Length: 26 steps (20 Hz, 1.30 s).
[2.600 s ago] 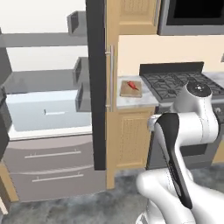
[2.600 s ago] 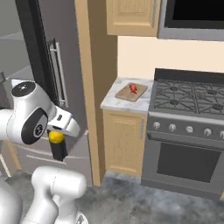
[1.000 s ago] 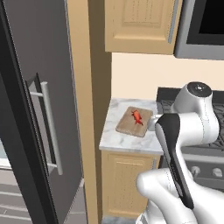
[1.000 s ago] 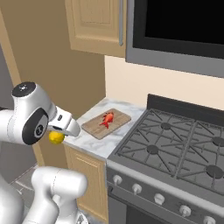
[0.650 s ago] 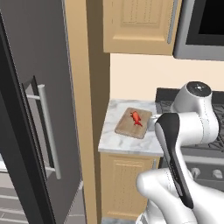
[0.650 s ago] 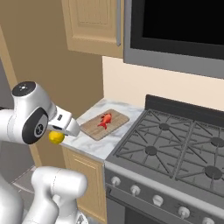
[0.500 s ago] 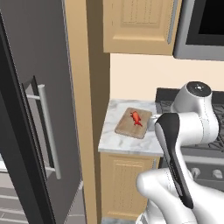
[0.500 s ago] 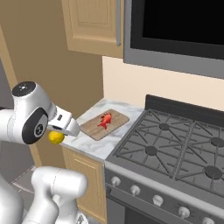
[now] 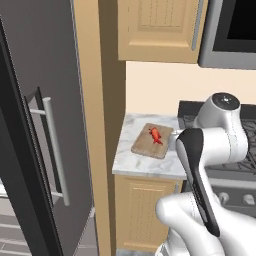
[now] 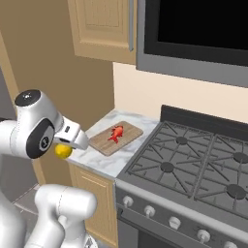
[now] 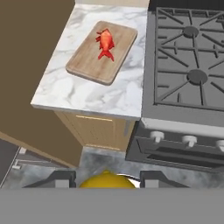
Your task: Retrieve a lemon from the fridge and place it on the cutting board with the fish.
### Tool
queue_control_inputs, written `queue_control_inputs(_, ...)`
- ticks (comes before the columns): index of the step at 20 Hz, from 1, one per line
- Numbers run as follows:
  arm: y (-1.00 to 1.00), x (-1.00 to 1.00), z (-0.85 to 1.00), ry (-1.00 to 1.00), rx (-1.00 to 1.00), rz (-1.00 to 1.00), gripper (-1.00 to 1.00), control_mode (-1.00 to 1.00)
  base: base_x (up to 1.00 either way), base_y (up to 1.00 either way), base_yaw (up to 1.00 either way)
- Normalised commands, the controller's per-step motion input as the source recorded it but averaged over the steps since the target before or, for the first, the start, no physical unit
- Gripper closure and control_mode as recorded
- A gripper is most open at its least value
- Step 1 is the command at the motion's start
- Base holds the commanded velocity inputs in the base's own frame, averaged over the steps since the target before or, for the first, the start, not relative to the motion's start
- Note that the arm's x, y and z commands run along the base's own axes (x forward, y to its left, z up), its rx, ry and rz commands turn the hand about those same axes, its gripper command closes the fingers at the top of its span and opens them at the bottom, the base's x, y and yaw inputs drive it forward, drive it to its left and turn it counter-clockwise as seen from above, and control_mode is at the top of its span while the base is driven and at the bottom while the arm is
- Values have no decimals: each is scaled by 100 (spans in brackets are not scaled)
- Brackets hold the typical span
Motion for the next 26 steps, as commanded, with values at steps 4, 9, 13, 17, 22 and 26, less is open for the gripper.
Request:
queue_control_inputs(4,0,78,0,0,0,0,100,-100,0,0,0)
queue_control_inputs(9,0,76,-7,4,0,0,100,-100,0,0,0)
queue_control_inputs(13,0,74,-43,11,1,-4,100,-100,0,0,0)
queue_control_inputs(17,0,65,-56,6,0,-3,100,-100,0,0,0)
queue_control_inputs(22,0,61,-50,4,0,0,100,-100,0,0,0)
queue_control_inputs(26,0,78,-44,9,0,0,100,-100,0,0,0)
